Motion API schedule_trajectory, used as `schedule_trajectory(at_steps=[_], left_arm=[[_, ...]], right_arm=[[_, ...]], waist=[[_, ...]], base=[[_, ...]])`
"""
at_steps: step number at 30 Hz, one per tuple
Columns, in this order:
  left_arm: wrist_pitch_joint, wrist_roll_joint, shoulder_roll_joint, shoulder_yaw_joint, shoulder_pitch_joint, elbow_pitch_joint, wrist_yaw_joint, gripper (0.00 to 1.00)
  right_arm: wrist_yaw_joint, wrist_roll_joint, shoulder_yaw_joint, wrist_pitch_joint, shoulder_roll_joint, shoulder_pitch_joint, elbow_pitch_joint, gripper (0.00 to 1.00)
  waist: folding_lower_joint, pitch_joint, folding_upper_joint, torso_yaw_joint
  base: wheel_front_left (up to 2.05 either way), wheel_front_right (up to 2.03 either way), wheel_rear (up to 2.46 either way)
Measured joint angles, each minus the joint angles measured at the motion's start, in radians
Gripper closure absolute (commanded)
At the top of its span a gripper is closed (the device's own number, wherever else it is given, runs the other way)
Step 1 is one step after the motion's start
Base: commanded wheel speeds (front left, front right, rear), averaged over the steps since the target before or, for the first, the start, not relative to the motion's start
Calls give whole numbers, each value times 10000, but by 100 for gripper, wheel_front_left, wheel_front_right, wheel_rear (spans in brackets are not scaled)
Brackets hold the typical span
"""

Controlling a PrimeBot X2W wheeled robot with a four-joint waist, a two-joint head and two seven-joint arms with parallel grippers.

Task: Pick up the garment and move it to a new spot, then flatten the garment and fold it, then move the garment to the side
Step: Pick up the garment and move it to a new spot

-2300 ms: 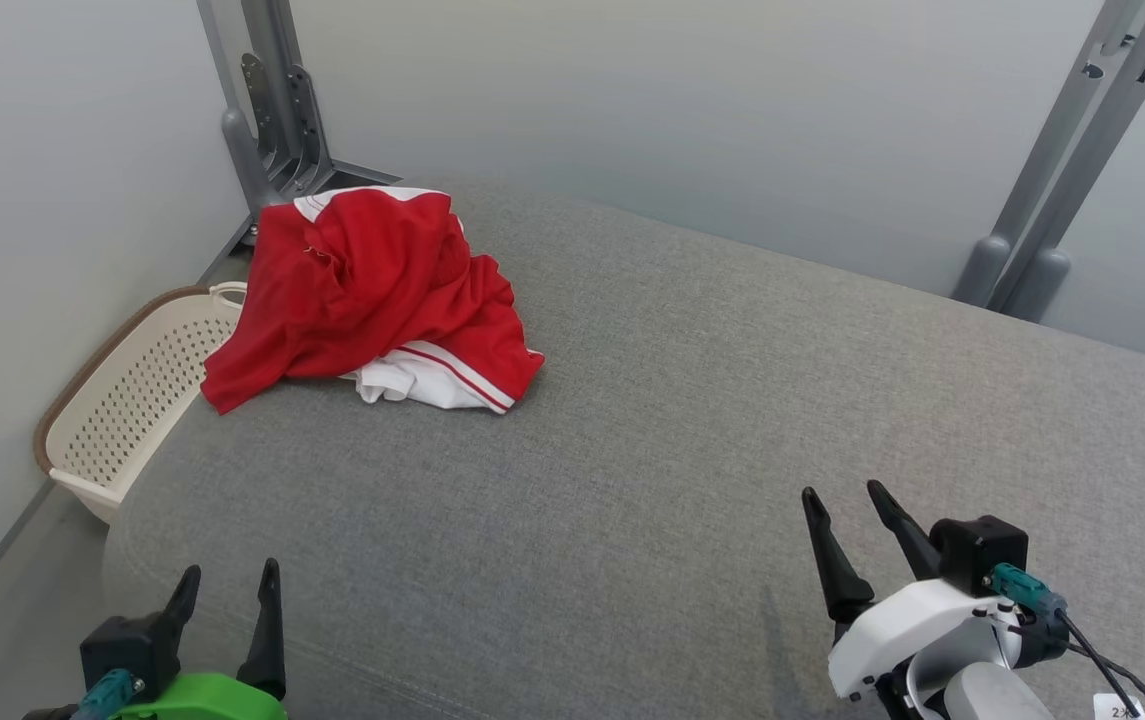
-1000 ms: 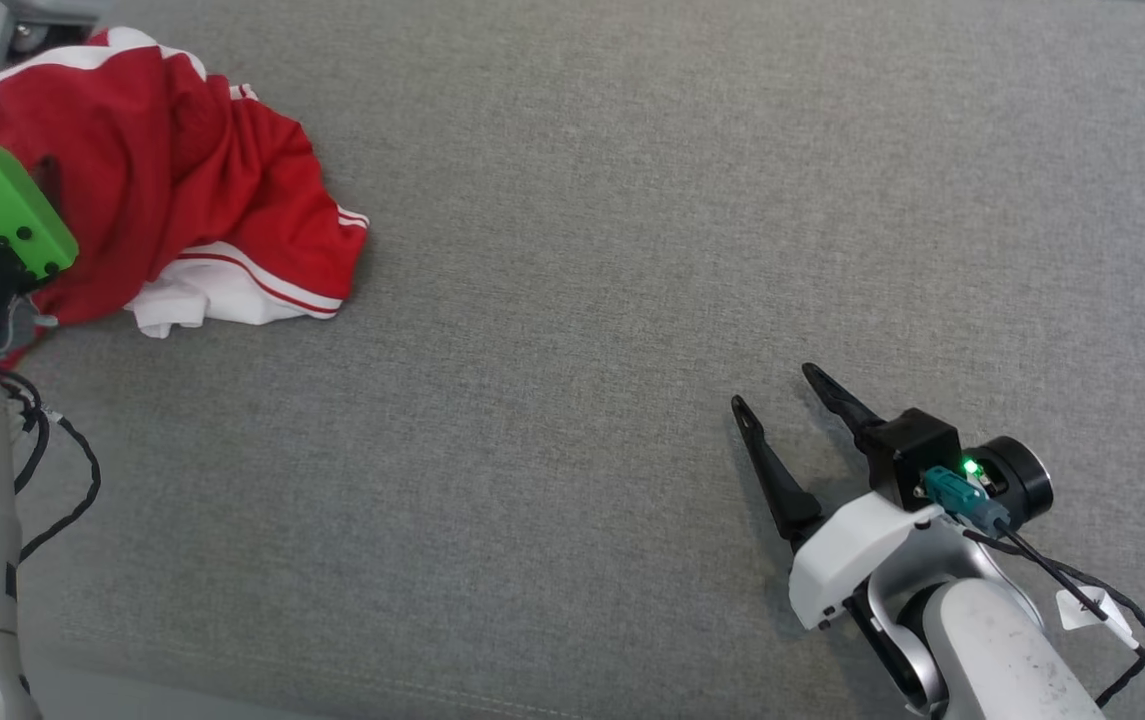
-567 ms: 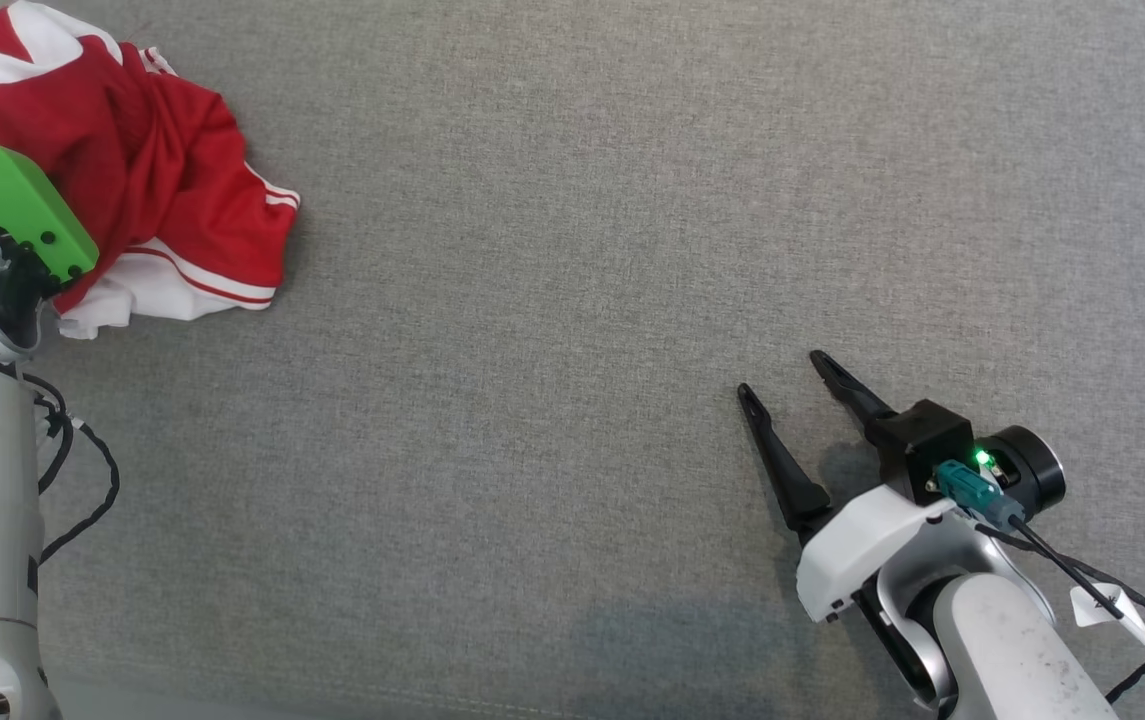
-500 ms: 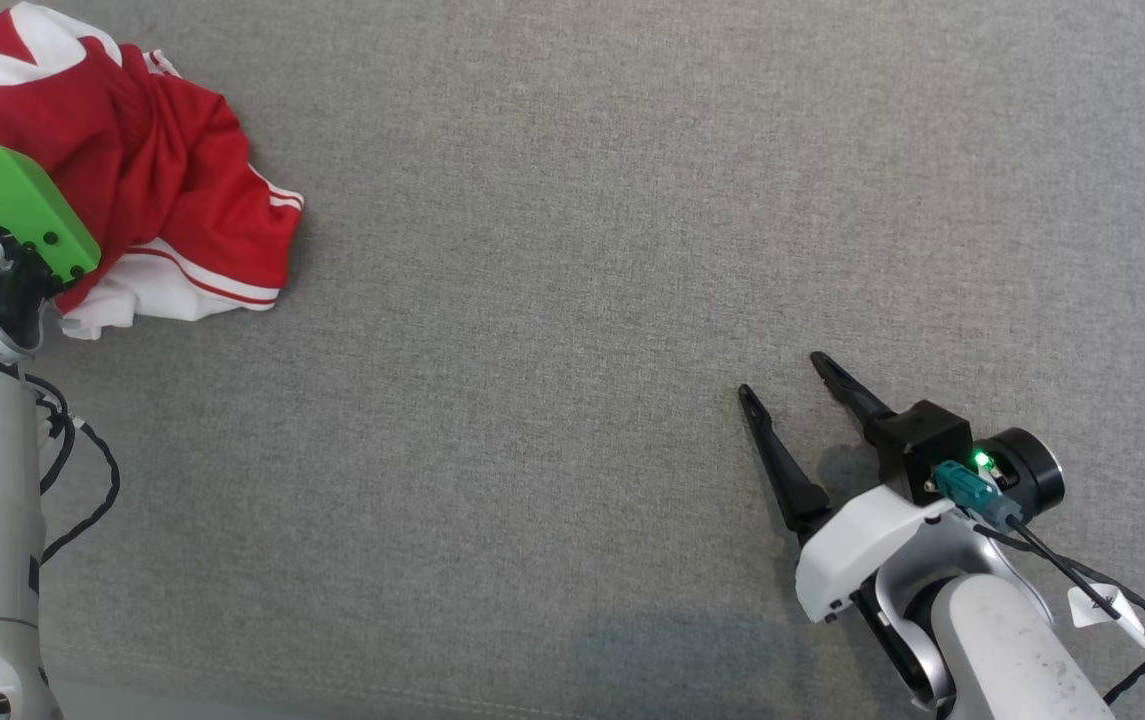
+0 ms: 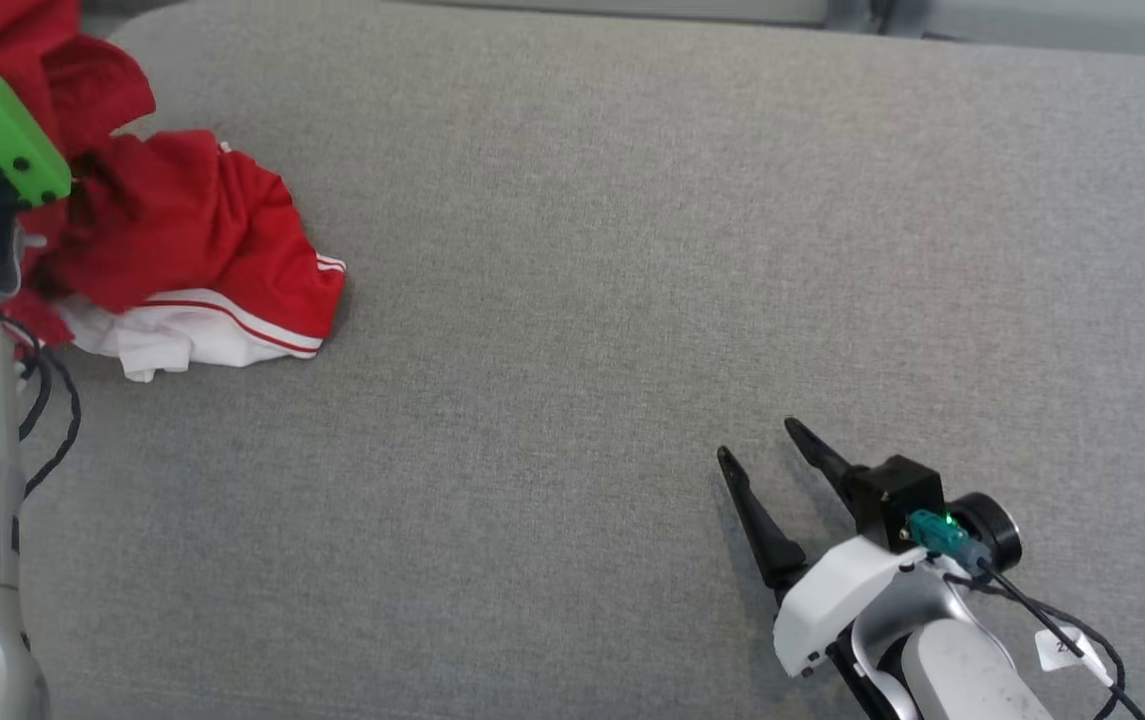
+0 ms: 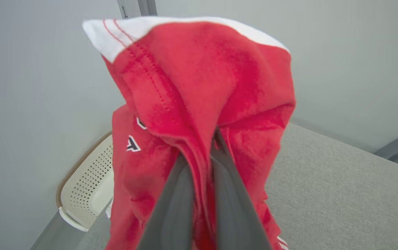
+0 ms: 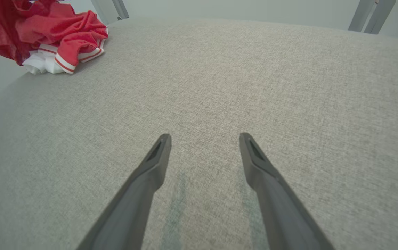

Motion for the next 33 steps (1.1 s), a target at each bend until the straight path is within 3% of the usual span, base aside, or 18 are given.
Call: schedule_trajectory(at_steps=[10,20,28,33], left_arm=[[-422,130,-800,-838,-387,-886,-736,100],[-627,-374,-2301,-1707,-220,-1277,-1277,100],[-1394,-1555,-2683,-2963,511,-1707,-1367,100],[-1770,-2681,-2725,-4027,1492,-1712,-955,100]], right_arm=[[0,667,178,-573,98,288,748,0],[0,943,119,-775,102,280,1076,0],[0,917,-399,-941,98,132,959,0],[0,917,-704,-1035,96,86,930,0]], waist=[[0,-1553,0,-562],[0,-2236,0,-2073],[0,-2123,0,-3270],[0,-1725,0,-3706]], base=[[0,0,0],[0,0,0],[0,0,0],[0,0,0]])
